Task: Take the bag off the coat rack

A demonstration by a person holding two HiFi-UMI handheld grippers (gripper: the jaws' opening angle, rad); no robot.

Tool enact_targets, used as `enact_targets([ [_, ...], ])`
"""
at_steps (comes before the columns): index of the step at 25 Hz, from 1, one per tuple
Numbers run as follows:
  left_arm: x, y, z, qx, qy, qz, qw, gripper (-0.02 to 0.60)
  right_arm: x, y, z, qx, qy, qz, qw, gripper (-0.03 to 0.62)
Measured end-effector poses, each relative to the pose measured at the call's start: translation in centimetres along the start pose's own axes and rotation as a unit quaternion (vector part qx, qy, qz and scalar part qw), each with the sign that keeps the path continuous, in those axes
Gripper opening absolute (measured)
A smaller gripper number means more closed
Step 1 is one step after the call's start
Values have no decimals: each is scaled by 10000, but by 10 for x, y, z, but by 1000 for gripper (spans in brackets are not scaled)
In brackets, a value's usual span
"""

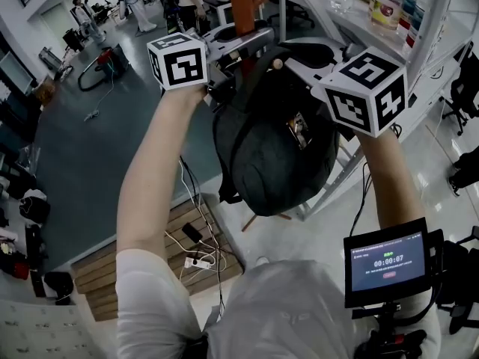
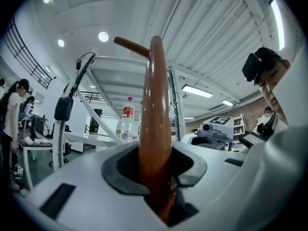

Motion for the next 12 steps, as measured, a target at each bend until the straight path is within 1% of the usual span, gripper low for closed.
enact_targets([
  [4, -4, 2, -7, 30, 32, 5, 10000, 120, 8, 26, -3, -4, 46, 293, 9996, 43],
  [6, -3, 3, -5, 39, 21, 4, 10000, 120, 8, 41, -3, -14, -64, 390, 9992, 44],
  [9, 1, 5, 1, 30, 23, 13, 10000, 120, 2, 66, -4, -171, -335, 510, 9980, 44],
  [12, 7, 4, 7, 55, 16, 7, 10000, 120, -3, 84, -12, -374, -377, 488, 9974, 44],
])
Point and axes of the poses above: the fingertips, and each gripper's own axes: y backward along the fingers, z to its right, x out of its top, the point moved 10 cm from there along y, backward along the fingers, and after that the axes turned 2 degrees about -z, right-handed, at the moved point
